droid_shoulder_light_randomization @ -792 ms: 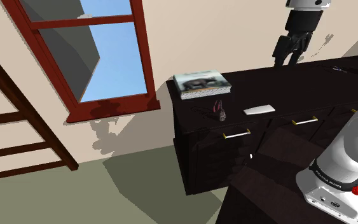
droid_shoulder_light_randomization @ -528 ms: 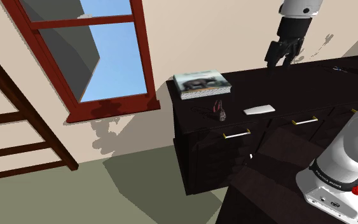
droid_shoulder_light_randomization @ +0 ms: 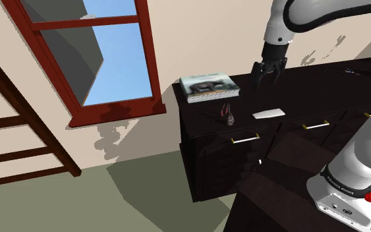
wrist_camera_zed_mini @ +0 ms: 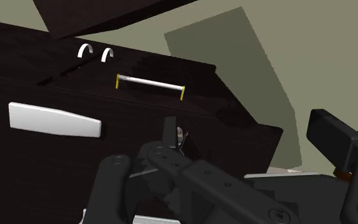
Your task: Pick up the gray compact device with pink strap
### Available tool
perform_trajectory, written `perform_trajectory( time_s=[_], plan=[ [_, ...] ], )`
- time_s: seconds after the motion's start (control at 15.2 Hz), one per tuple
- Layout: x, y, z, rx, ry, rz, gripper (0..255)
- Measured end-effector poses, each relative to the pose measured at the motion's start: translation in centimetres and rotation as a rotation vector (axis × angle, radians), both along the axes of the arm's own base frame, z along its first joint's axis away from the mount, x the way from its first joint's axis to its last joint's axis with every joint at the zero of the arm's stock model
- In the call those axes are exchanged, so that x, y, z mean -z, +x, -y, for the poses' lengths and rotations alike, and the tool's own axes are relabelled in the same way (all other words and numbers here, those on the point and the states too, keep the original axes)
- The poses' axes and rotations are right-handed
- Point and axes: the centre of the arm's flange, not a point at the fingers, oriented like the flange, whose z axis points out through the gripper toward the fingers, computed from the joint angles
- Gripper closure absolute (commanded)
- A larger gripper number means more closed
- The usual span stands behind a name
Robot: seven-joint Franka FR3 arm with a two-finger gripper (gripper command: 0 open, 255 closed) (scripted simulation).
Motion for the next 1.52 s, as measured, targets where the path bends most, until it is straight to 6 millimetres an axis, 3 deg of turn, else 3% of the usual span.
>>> perform_trajectory(
  time_s=[0.92, 1.52],
  plan=[
    [12.9, 11.3, 3.9, 0.156, -0.046, 0.016, 0],
    [21.4, 18.4, 8.0, 0.256, -0.074, 0.026, 0]
  ],
)
